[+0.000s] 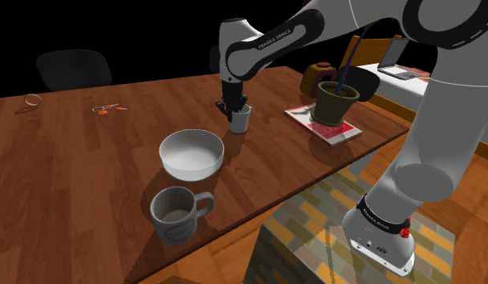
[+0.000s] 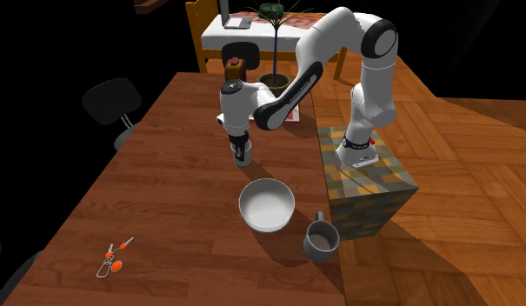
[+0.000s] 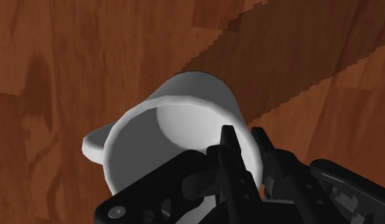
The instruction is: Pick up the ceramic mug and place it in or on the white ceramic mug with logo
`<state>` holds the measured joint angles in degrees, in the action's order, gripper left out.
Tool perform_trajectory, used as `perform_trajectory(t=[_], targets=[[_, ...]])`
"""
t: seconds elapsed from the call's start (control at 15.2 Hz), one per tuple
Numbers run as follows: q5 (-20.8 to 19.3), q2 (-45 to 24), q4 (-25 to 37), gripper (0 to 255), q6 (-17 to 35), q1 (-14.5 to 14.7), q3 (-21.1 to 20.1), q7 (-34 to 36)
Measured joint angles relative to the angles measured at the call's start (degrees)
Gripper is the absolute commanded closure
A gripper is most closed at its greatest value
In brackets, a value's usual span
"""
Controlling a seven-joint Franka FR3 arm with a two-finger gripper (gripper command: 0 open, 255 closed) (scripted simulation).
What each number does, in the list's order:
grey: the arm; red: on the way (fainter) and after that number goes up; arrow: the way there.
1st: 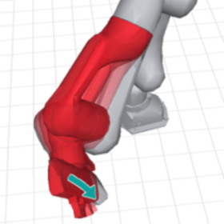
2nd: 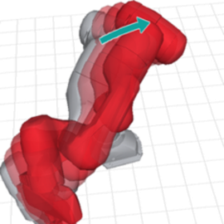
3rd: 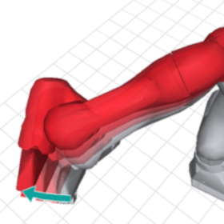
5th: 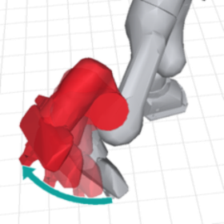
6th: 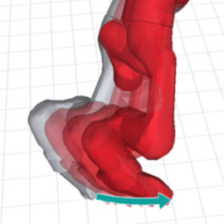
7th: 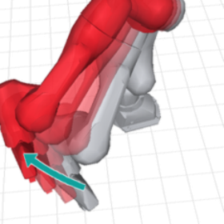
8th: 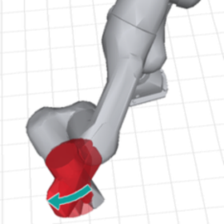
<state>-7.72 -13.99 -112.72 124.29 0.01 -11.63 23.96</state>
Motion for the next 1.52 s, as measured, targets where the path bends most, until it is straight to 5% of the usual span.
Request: perform_trajectory(t=[1.52], targets=[[2.19, 6.02, 9.54, 255, -15.33, -0.15, -0.55, -1.98]])
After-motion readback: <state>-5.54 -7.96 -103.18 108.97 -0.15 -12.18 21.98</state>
